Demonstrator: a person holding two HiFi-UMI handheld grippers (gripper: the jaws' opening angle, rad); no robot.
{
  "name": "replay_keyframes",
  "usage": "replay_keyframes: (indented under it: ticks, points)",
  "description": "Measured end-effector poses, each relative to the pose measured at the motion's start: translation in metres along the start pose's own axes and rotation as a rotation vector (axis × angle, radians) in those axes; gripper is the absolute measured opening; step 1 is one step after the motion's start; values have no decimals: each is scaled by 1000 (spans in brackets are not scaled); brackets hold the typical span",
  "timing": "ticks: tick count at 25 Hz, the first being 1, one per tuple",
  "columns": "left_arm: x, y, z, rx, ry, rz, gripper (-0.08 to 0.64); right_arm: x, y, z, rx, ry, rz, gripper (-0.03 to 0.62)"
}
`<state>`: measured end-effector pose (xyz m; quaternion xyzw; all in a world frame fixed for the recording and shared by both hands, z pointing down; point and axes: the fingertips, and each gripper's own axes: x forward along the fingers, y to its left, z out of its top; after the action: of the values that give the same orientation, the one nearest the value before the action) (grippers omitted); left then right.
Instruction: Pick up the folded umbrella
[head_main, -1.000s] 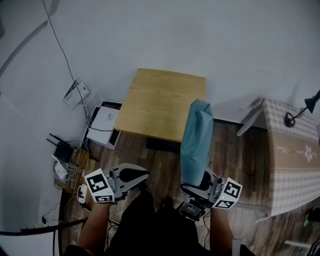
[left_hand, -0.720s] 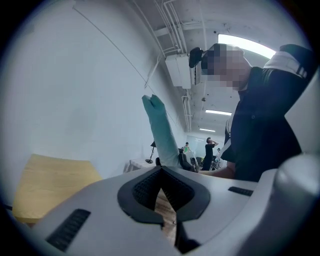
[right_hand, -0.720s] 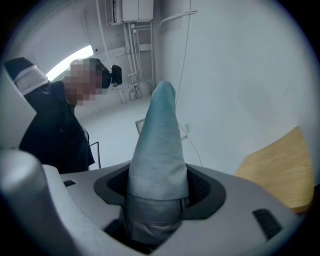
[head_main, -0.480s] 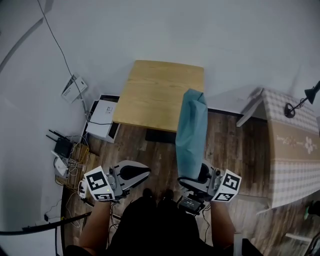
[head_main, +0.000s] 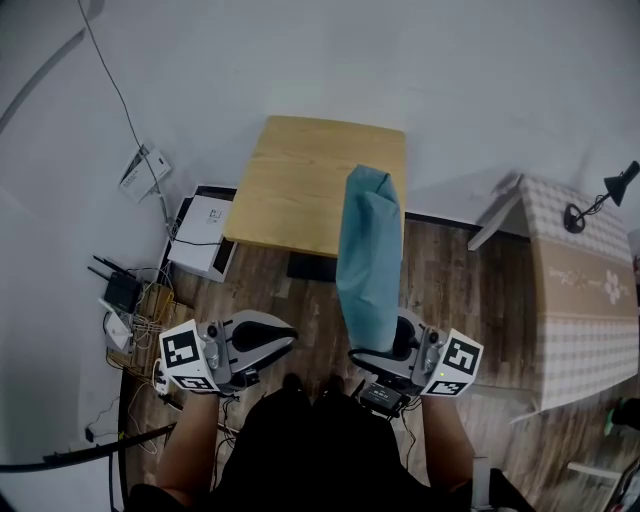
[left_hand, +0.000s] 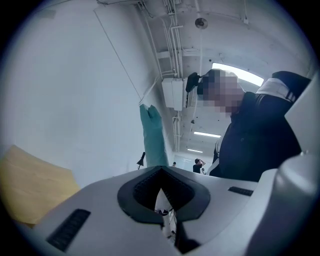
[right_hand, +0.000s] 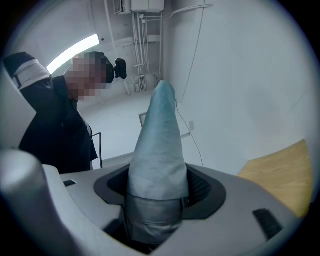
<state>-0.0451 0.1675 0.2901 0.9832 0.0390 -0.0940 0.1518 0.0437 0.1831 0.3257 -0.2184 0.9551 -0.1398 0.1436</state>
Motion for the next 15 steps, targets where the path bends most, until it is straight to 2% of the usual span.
replay_keyframes:
  ticks: [15]
  points:
    - [1, 2, -5, 41, 65, 34, 11, 0, -5, 4, 12, -24, -9, 290]
